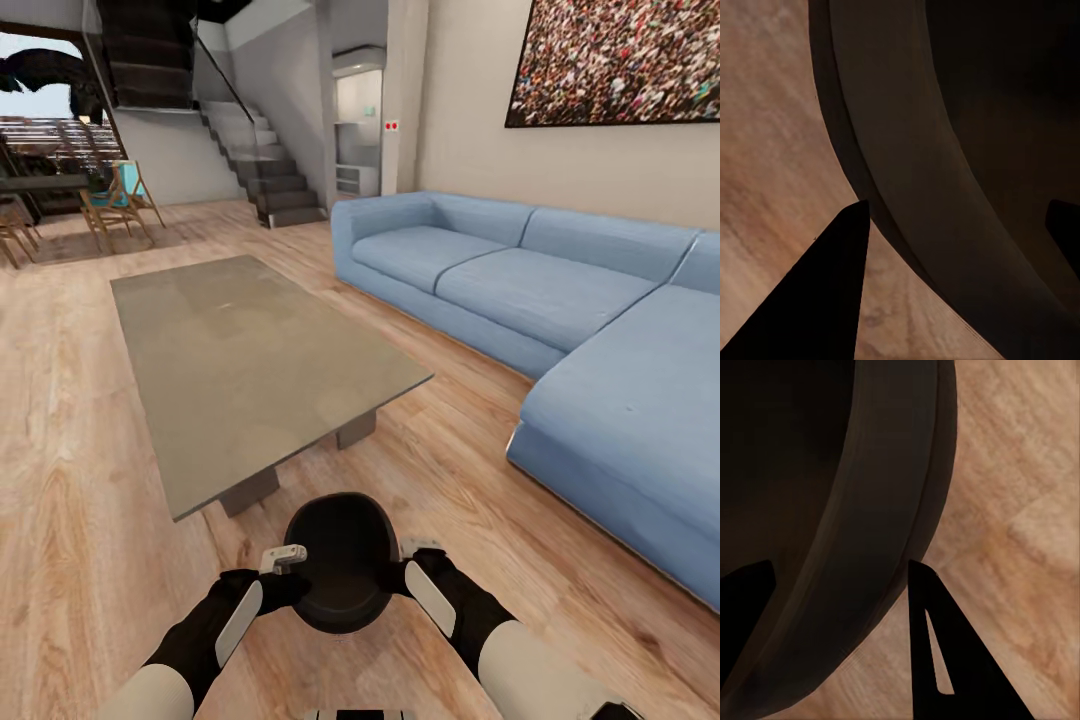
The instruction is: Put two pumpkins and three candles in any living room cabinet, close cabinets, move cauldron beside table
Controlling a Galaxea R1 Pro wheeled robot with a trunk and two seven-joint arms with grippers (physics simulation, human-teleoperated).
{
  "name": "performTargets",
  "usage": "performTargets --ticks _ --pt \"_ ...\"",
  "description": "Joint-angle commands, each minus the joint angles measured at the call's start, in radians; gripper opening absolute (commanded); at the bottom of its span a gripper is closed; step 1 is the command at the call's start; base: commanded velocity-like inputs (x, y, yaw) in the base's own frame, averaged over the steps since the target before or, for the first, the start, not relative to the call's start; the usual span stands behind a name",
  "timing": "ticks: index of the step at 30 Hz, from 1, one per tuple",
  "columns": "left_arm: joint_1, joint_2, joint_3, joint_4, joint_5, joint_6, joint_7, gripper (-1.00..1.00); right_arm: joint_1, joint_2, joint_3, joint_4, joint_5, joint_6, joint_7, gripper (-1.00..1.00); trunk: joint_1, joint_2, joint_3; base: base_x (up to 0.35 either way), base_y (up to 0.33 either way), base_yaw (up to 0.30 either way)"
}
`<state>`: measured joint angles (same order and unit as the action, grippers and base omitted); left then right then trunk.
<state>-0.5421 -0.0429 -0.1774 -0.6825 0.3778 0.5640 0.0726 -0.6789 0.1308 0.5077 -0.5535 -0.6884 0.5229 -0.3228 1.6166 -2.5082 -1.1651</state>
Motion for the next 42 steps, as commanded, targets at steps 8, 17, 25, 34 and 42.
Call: performTargets --ticks 8,17,25,34,42 --pt "-0.001 0.0 -0.004 0.0 0.018 0.004 0.007 -1.0 -0.001 0.0 0.008 -0.014 -0.019 -0.003 -0.009 -1.0 0.0 0.0 -0.001 0.168 -0.137 0.284" --pt "0.0 0.0 -0.004 0.0 0.018 0.004 0.007 -1.0 -0.001 0.0 0.008 -0.014 -0.019 -0.003 -0.009 -1.0 0.0 0.0 -0.001 0.164 -0.127 0.284" --pt "-0.001 0.0 -0.004 0.0 0.018 0.004 0.007 -1.0 -0.001 0.0 0.008 -0.014 -0.019 -0.003 -0.009 -1.0 0.0 0.0 -0.001 0.083 -0.066 0.269" --pt "-0.001 0.0 -0.003 -0.001 0.018 0.004 0.007 -1.0 -0.001 -0.001 0.008 -0.015 -0.019 -0.003 -0.009 -1.0 0.0 0.0 -0.001 0.003 -0.002 0.026" --pt "0.0 0.0 -0.002 -0.001 0.018 0.004 0.007 1.0 -0.001 -0.001 0.008 -0.014 -0.019 -0.003 -0.009 1.0 0.0 0.0 -0.001 0.0 0.0 0.0"
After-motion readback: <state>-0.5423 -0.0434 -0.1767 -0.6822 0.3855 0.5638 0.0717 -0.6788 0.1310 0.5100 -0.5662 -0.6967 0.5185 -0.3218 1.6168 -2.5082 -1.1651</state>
